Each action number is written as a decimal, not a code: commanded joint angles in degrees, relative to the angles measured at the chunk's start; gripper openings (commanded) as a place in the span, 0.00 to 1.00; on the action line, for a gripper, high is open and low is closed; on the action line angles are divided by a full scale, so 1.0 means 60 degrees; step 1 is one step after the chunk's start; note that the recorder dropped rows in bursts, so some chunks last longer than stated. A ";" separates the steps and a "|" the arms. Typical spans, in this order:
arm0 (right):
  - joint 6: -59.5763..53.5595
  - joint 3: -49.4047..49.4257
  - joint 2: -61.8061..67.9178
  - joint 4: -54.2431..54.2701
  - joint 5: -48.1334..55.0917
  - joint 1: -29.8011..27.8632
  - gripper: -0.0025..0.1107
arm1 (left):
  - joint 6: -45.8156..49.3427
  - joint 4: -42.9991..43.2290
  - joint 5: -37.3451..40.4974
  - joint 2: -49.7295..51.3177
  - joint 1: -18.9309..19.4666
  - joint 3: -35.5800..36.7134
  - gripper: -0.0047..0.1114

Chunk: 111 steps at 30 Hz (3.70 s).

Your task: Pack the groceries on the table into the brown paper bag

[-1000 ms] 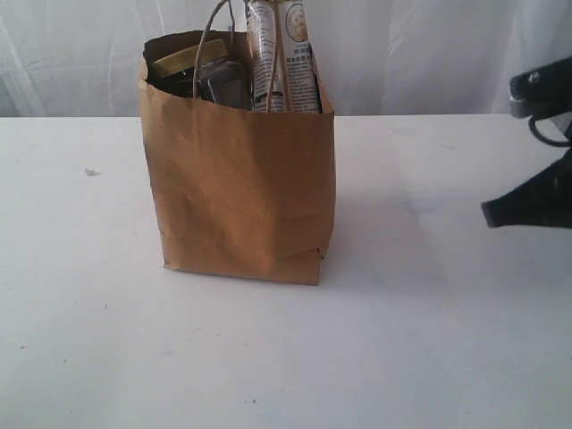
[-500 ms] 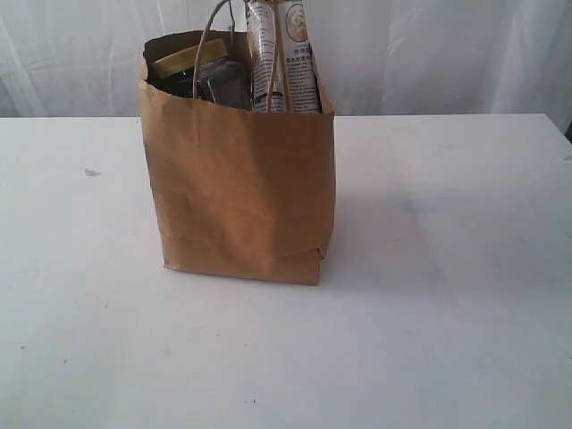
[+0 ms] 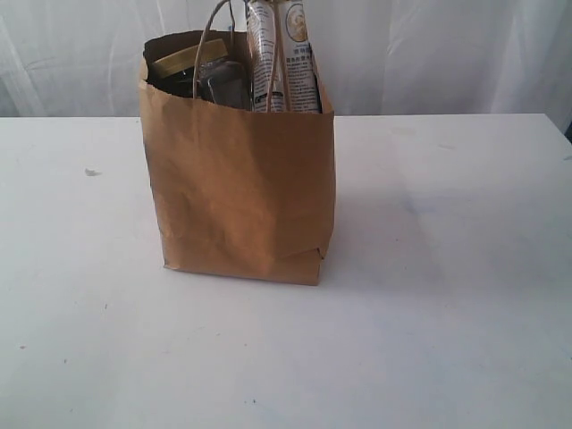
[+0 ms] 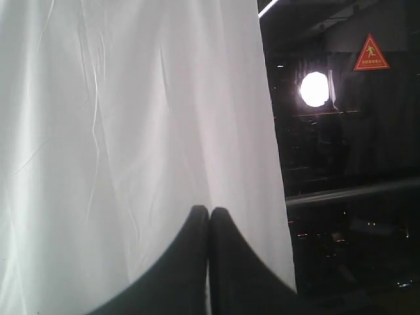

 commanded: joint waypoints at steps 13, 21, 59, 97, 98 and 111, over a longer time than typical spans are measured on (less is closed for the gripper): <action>-0.1027 0.0876 -0.0856 0.0697 0.2191 -0.0075 0.02 | 0.0006 -0.0035 -0.0038 -0.0043 -0.0047 0.0046 0.04; -0.3948 0.3676 -0.2890 0.3359 0.2211 -0.0114 0.02 | 0.0006 -0.0035 -0.0038 -0.0043 -0.0047 0.0046 0.04; -1.1284 0.6811 -0.3029 0.9464 -0.0086 -0.0752 0.02 | 0.0025 -0.0035 -0.0009 -0.0043 -0.0047 0.0046 0.04; -1.1272 0.6811 -0.3029 0.9464 -0.0085 -0.1484 0.02 | 0.0026 -0.0035 0.0007 -0.0043 0.1323 0.0046 0.04; -1.1272 0.6811 -0.3029 0.9464 -0.0085 -0.1484 0.02 | 0.0026 -0.0035 0.0007 -0.0043 0.1325 0.0046 0.04; -1.1272 0.6811 -0.3029 0.9464 -0.0085 -0.1484 0.02 | 0.0026 -0.0035 0.0007 -0.0043 0.1325 0.0046 0.04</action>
